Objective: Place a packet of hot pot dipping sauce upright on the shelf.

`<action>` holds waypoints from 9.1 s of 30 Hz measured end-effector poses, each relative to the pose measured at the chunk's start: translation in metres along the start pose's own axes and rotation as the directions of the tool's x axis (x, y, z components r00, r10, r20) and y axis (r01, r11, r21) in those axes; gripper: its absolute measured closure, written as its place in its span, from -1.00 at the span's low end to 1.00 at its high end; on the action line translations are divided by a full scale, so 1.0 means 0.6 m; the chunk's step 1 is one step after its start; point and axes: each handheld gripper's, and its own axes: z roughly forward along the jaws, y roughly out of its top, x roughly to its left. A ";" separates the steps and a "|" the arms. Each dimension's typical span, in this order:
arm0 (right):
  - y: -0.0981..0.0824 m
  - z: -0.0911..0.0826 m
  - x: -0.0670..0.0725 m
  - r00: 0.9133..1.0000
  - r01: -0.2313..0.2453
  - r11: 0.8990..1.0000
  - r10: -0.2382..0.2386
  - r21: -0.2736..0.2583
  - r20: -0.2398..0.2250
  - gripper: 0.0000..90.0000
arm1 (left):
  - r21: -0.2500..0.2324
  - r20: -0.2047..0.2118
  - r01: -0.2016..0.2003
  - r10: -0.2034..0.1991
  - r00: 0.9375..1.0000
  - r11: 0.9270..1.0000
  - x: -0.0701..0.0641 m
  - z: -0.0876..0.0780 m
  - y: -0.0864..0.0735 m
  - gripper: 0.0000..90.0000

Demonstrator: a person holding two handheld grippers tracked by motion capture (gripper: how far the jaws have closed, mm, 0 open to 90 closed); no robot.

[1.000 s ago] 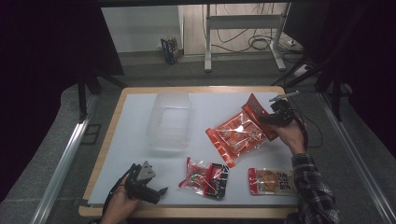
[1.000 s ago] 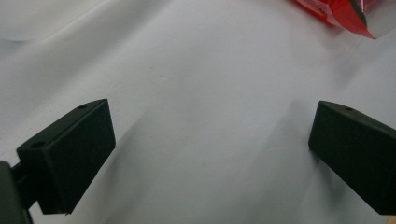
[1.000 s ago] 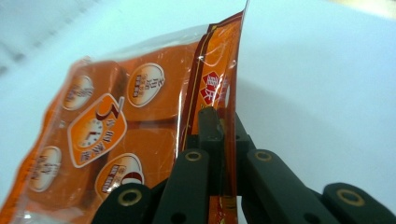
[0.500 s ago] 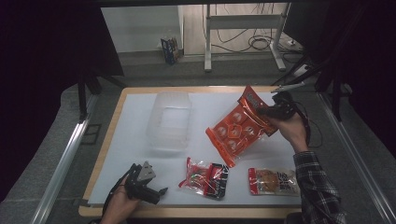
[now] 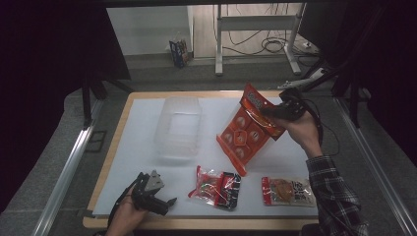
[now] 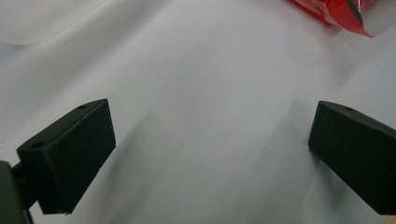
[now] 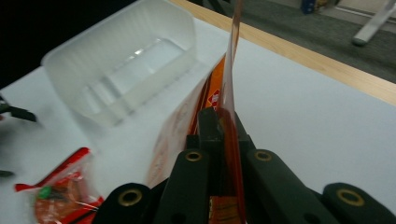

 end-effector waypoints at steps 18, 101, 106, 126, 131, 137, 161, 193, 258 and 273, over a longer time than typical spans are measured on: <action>0.072 0.022 0.101 0.981 0.114 0.993 -0.115 -0.012 -0.156 0.98 | -0.004 -0.005 -0.013 0.013 1.000 1.000 -0.002 0.000 0.001 -0.99; 0.286 0.216 0.210 0.986 -0.063 0.984 0.036 -0.168 -0.160 0.98 | -0.109 0.058 0.175 -0.169 0.984 0.979 -0.011 -0.070 -0.050 -1.00; 0.281 0.234 0.221 0.987 -0.064 0.985 0.039 -0.158 -0.158 0.98 | -0.117 0.059 0.178 -0.172 0.983 0.977 -0.011 -0.071 -0.050 -1.00; 0.236 0.296 0.184 0.988 -0.117 0.986 0.103 -0.120 -0.118 0.98 | -0.126 0.062 0.171 -0.164 0.984 0.977 -0.012 -0.077 -0.052 -1.00; 0.229 0.303 0.184 0.999 -0.042 0.997 0.041 -0.068 -0.014 0.98 | -0.117 0.058 0.158 -0.152 0.987 0.980 -0.013 -0.076 -0.051 -1.00; 0.209 0.324 0.178 0.998 -0.053 0.997 0.051 -0.064 -0.031 0.98 | -0.115 0.059 0.161 -0.155 0.986 0.980 -0.013 -0.076 -0.051 -1.00; 0.191 0.318 0.137 0.987 0.102 0.995 -0.101 -0.003 0.125 -0.54 | -0.107 0.073 0.192 -0.185 0.980 0.976 -0.009 -0.074 -0.052 -1.00; 0.126 0.260 0.153 0.975 0.218 0.975 -0.219 0.040 0.033 -1.00 | -0.097 0.058 0.154 -0.149 0.987 0.983 -0.015 -0.073 -0.049 -0.94; -0.091 0.147 0.215 0.958 0.246 0.968 -0.249 -0.038 -0.145 -1.00 | -0.041 0.046 0.114 -0.112 0.993 0.993 -0.022 -0.064 -0.043 -0.94; -0.141 0.123 0.232 0.969 0.230 0.973 -0.231 -0.022 -0.088 -1.00 | -0.025 0.050 0.129 -0.127 0.991 0.991 -0.019 -0.061 -0.042 -0.96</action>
